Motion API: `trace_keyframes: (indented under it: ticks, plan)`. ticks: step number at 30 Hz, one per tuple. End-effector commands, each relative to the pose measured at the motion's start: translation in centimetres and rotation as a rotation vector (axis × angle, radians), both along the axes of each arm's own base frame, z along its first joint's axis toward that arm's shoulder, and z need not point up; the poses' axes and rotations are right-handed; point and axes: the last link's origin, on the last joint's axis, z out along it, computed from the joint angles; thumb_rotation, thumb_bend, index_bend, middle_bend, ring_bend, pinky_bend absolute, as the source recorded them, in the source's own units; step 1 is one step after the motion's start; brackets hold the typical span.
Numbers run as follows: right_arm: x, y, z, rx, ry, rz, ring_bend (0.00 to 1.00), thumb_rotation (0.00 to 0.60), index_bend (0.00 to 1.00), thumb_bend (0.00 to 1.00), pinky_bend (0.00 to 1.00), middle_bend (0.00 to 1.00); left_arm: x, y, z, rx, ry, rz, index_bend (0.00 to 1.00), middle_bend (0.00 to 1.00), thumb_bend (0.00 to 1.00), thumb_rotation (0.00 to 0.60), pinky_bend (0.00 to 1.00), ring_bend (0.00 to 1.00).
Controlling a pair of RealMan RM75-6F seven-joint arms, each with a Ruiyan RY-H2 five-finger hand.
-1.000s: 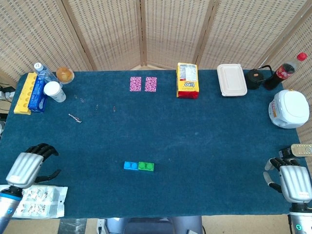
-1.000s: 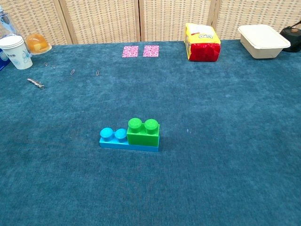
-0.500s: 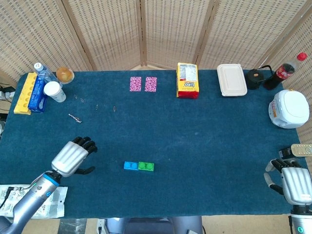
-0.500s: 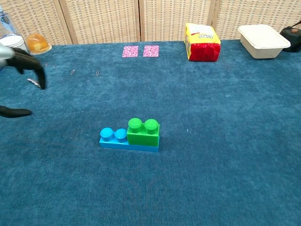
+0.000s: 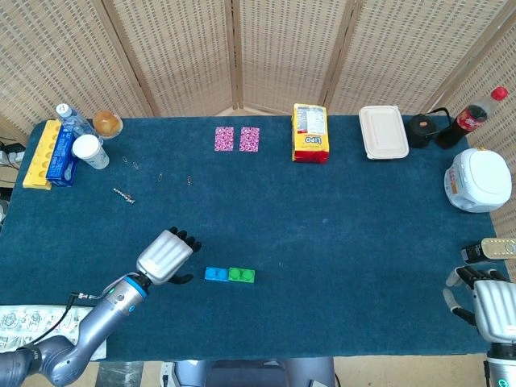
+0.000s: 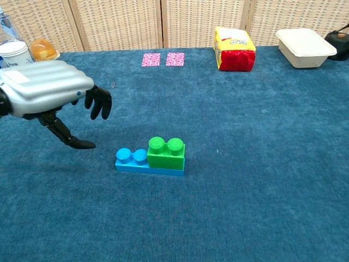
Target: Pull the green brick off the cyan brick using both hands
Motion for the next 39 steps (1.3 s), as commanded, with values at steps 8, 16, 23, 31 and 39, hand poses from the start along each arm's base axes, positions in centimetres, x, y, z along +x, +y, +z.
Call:
trace_keyframes:
  ticks: [8,16,23,31,39]
  plan:
    - [-0.6,0.3,0.4,-0.012,0.000,-0.018,0.61,0.600,0.55,0.36,0.46,0.56,0.7,-0.4,-2.7,-0.034,0.022,0.033,0.43,0.47,0.21,0.377,0.46,0.36]
    - [-1.0,0.7,0.8,-0.021,-0.001,-0.030,0.61,0.600,0.55,0.36,0.46,0.57,1.1,-0.8,-4.6,-0.046,0.029,0.070,0.43,0.46,0.25,0.376,0.45,0.36]
    - [-1.3,1.0,1.3,-0.035,-0.002,-0.042,0.62,0.600,0.55,0.36,0.46,0.57,2.1,-0.9,-6.0,-0.042,0.017,0.073,0.43,0.46,0.26,0.393,0.45,0.36]
    - [-1.7,1.1,1.6,-0.042,0.002,-0.058,0.62,0.600,0.56,0.36,0.46,0.57,2.8,-1.4,-7.1,-0.035,-0.007,0.091,0.43,0.46,0.28,0.414,0.45,0.36]
    - [-2.0,1.1,1.9,-0.049,0.002,-0.076,0.62,0.600,0.55,0.36,0.46,0.57,3.3,-1.6,-8.0,-0.046,-0.009,0.090,0.44,0.46,0.30,0.525,0.47,0.36]
